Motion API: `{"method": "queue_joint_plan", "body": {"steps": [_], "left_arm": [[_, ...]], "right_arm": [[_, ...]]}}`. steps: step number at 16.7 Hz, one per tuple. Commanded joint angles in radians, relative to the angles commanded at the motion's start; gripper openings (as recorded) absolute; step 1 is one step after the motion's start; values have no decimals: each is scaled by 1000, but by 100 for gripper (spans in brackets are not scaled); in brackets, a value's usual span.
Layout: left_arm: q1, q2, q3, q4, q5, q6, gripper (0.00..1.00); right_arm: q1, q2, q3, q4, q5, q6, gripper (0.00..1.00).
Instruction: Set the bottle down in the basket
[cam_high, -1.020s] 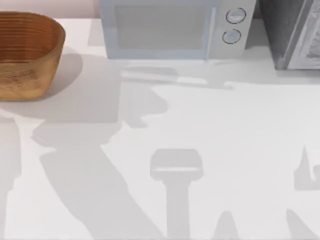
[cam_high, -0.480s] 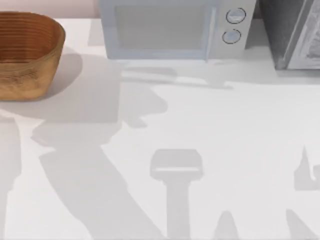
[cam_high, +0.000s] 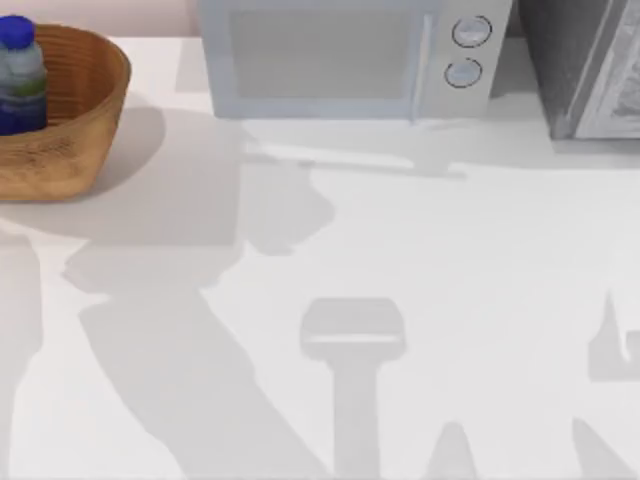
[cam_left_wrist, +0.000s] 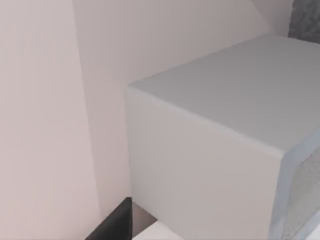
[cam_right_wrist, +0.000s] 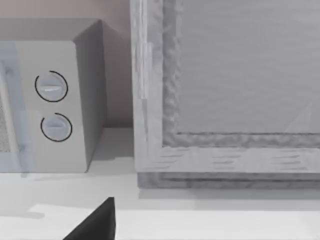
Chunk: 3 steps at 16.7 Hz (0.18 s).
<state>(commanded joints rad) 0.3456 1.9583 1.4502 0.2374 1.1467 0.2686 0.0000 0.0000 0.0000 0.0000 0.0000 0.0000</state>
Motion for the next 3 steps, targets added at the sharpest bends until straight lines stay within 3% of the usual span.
{"method": "queue_joint_plan", "body": {"steps": [3], "left_arm": [[0,0,0,0,0,0,100]], "right_arm": [[0,0,0,0,0,0,100]]}}
